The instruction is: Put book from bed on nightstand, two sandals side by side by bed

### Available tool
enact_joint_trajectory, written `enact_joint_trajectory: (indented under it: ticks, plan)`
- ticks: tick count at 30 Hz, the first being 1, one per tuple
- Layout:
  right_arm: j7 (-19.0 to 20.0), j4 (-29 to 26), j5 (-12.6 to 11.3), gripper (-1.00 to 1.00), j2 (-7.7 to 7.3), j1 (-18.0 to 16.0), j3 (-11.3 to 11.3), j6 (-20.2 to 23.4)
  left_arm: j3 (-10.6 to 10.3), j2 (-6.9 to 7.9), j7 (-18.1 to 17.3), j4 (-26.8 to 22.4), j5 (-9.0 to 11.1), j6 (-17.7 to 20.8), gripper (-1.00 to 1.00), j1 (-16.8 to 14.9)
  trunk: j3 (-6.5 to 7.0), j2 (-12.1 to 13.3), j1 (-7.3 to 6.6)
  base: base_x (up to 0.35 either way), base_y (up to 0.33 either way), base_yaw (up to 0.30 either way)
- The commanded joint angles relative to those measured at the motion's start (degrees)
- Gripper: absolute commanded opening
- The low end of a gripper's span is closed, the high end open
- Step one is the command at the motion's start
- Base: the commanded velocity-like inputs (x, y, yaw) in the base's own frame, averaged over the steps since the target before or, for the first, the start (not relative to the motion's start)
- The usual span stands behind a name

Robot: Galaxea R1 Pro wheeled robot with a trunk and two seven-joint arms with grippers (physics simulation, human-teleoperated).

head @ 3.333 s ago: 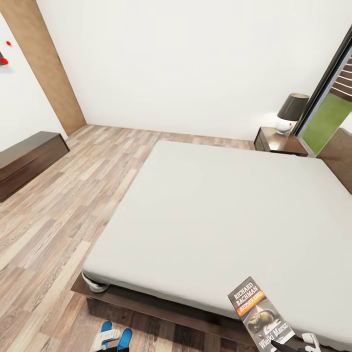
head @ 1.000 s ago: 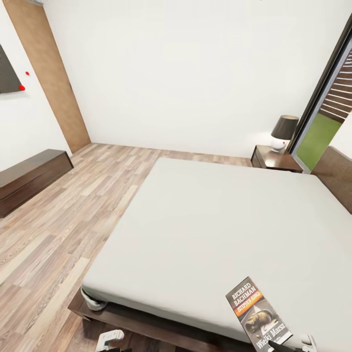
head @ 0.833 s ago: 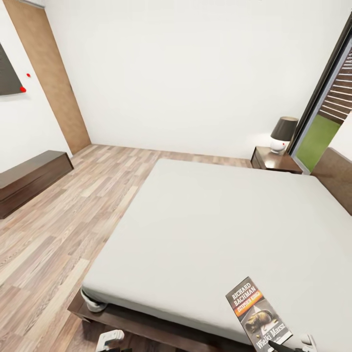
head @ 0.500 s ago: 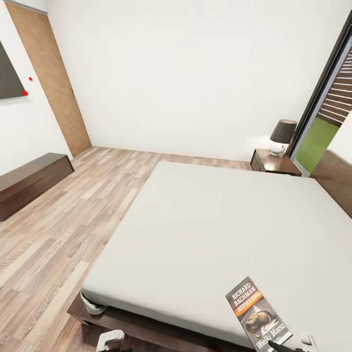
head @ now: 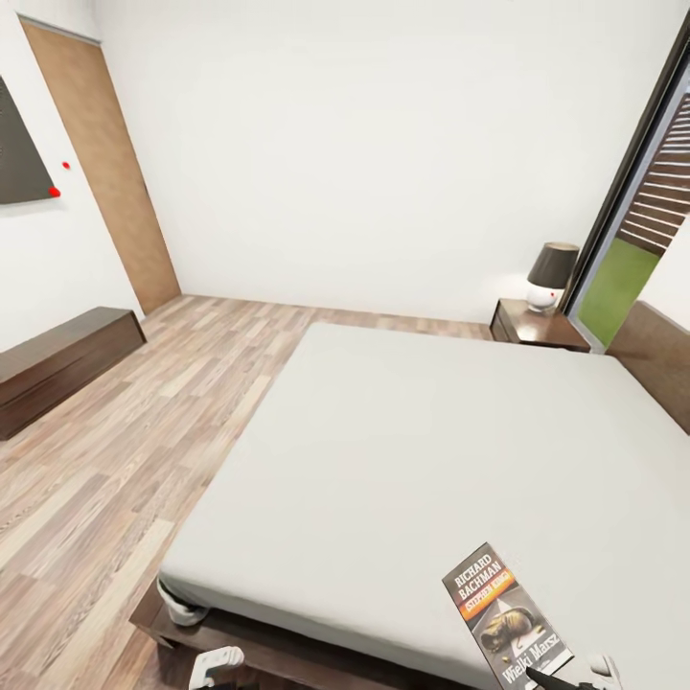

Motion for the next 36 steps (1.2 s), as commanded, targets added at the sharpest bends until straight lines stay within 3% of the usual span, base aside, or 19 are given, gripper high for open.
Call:
enact_joint_trajectory:
  ticks: [1, 36]
  plan:
    - [0.1, 0.0, -0.6, -1.00, -0.05, -0.1, 0.4, 0.5, -0.5, 0.01, -0.2, 0.0, 0.4, -0.1, 1.00, 0.0, 0.00, -0.1, 0.03, 0.000, 0.000, 0.000]
    - [0.1, 0.0, -0.6, -1.00, -0.03, 0.0, 0.5, 0.5, -0.5, 0.06, -0.2, 0.0, 0.4, -0.1, 1.00, 0.0, 3.23, -0.1, 0.03, 0.000, 0.000, 0.000]
